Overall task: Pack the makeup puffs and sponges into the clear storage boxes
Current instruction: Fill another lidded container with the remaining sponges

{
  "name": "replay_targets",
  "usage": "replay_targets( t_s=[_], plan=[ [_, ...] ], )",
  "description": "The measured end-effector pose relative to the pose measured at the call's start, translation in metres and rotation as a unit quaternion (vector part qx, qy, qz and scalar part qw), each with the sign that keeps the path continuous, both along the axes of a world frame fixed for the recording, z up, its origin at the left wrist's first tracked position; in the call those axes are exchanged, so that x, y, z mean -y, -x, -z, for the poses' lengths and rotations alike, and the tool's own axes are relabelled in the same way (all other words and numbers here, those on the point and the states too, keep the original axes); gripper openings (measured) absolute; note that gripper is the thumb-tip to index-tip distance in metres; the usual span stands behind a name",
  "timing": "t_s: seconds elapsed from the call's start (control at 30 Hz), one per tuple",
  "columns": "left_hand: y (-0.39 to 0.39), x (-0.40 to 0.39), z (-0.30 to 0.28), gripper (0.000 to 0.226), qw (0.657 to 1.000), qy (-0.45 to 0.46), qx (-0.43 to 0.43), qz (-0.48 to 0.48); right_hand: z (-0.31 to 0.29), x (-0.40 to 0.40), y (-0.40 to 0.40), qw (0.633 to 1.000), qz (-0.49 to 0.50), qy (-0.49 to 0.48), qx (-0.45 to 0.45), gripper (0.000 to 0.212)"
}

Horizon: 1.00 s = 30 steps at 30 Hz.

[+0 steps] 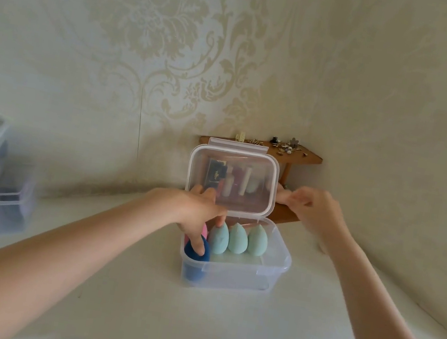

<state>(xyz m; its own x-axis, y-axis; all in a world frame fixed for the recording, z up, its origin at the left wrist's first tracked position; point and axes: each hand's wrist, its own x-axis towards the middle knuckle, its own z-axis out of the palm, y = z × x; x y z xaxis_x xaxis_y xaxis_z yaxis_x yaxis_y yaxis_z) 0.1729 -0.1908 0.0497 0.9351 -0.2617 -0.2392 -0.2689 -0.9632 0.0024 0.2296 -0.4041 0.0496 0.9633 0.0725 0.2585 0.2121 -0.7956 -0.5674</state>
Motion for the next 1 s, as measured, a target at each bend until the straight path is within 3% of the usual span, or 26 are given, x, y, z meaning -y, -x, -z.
replay_targets(
  t_s=[0.13,0.23,0.33,0.43,0.53,0.6,0.73,0.87,1.0],
  plan=[
    [0.003,0.001,0.002,0.053,1.000,0.006,0.008,0.004,0.043,0.032,-0.014,0.972,0.118,0.163,-0.121,0.027],
    [0.005,0.002,0.003,0.053,1.000,0.009,0.019,0.004,0.062,0.040,-0.015,0.959,0.151,0.192,-0.142,0.033],
    [0.005,0.002,0.003,0.053,1.000,0.005,0.016,0.000,0.045,0.034,-0.008,0.985,0.153,0.065,-0.038,0.022],
    [0.005,0.003,0.002,0.053,1.000,0.000,0.012,-0.005,0.005,0.014,0.010,0.988,0.095,-0.101,0.063,0.009],
    [0.005,0.003,0.001,0.054,1.000,0.001,0.005,-0.009,-0.027,-0.017,0.040,0.983,-0.099,-0.153,0.013,0.021],
    [0.005,0.003,0.000,0.055,1.000,-0.011,0.008,-0.005,-0.023,-0.038,0.059,0.969,-0.224,-0.075,-0.069,0.027],
    [0.005,0.000,0.000,0.056,1.000,0.003,0.007,0.001,0.013,-0.062,0.065,0.953,-0.257,0.147,-0.069,0.013],
    [0.005,-0.001,0.000,0.062,1.000,0.009,-0.002,-0.008,0.017,-0.064,0.062,0.943,-0.260,0.185,-0.096,0.006],
    [0.004,0.003,-0.007,0.064,0.999,0.003,-0.026,-0.025,0.013,-0.065,0.059,0.929,-0.260,0.222,-0.141,0.019]
  ],
)
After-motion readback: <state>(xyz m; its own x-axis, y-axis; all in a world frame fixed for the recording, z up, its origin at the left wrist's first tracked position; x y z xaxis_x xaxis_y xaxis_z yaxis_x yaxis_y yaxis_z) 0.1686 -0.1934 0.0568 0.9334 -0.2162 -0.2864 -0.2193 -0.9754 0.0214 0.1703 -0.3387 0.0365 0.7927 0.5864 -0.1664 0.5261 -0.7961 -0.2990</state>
